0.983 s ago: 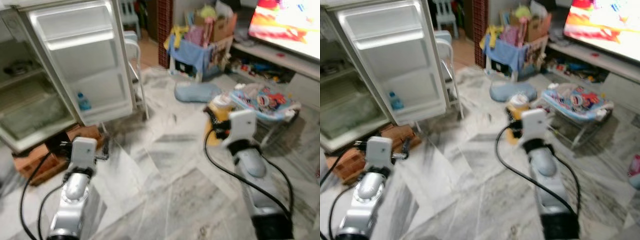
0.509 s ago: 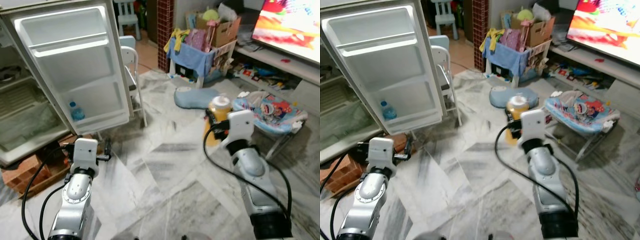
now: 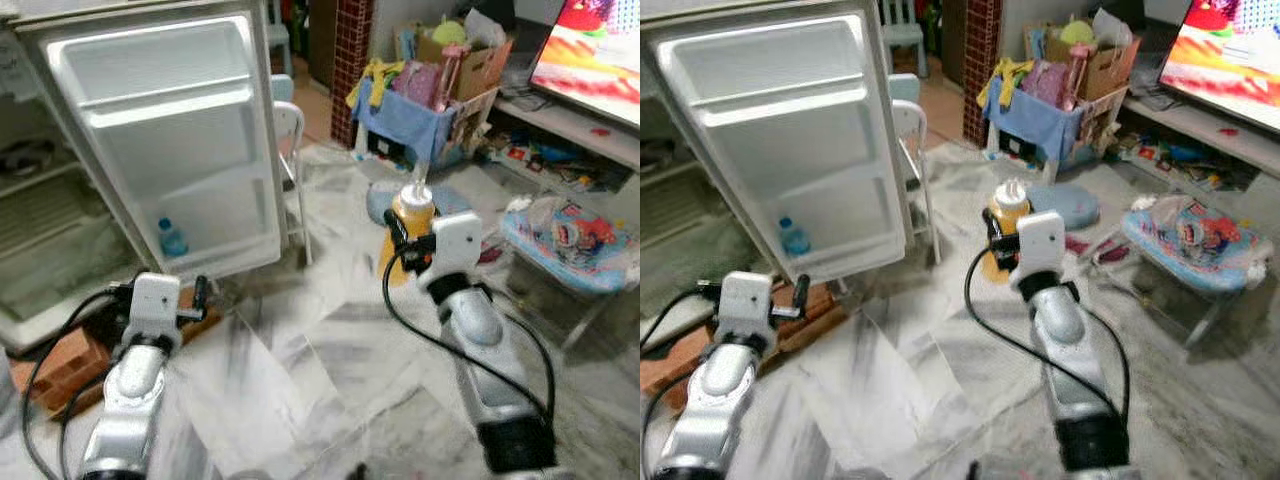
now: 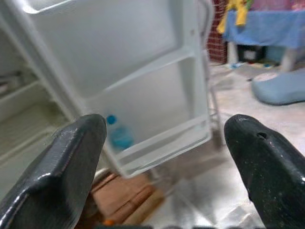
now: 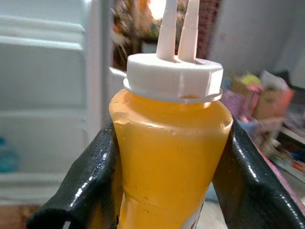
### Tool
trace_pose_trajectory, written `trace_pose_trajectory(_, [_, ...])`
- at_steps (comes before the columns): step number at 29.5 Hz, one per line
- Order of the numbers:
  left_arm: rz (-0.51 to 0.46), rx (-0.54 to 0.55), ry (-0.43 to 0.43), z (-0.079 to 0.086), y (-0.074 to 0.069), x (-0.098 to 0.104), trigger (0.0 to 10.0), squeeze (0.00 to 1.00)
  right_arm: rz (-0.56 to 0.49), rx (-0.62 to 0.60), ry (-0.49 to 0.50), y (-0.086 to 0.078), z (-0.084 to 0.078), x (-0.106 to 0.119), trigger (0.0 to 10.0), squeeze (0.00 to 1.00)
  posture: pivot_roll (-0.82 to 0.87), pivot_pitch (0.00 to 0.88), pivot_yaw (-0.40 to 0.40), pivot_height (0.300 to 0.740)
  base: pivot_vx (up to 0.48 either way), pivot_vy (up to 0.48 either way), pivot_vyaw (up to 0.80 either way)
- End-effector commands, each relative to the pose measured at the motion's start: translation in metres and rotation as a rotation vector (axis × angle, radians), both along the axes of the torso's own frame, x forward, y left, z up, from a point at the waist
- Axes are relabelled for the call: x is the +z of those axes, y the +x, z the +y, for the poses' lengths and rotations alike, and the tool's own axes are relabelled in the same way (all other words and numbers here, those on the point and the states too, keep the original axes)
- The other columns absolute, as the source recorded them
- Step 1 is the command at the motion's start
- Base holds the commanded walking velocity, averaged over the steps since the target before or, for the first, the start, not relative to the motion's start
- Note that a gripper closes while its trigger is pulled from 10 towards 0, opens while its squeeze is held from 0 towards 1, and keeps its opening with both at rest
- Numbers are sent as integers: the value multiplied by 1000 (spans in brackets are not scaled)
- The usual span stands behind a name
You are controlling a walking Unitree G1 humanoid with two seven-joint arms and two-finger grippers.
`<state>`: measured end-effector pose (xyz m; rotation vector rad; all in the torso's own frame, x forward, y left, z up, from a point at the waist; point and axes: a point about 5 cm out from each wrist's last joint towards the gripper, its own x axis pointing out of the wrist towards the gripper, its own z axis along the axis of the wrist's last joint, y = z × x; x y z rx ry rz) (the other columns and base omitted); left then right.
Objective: Restocking fridge
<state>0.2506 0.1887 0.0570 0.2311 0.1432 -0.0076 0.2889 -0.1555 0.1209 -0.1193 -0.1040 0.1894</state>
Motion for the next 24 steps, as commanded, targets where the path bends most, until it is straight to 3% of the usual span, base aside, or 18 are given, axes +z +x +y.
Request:
trace_pose_trajectory(1, [-8,26,29,10,1,4,10000,0,-51,21,16,3,7,12,10000,0,64,4,1,740,296,375,0])
trace_pose_trajectory(7, [-26,10,-29,3,-1,4,10000,0,-52,20,9,4,5,13,10000,0,58,5,-5,740,296,378,0])
trace_pose_trajectory(9, [-49,-41,-20,-3,-1,8,10000,0,-54,18,9,4,5,14,10000,0,60,6,-7,740,302,375,0])
trace_pose_trajectory(14, [-44,-35,-13,-5,-1,7,10000,0,-59,37,13,3,8,15,10000,0,58,8,-10,740,443,0,0])
trace_pose_trajectory(24, [-47,-37,-36,-7,1,8,10000,0,-57,41,10,3,9,14,10000,0,59,8,-8,740,452,0,777])
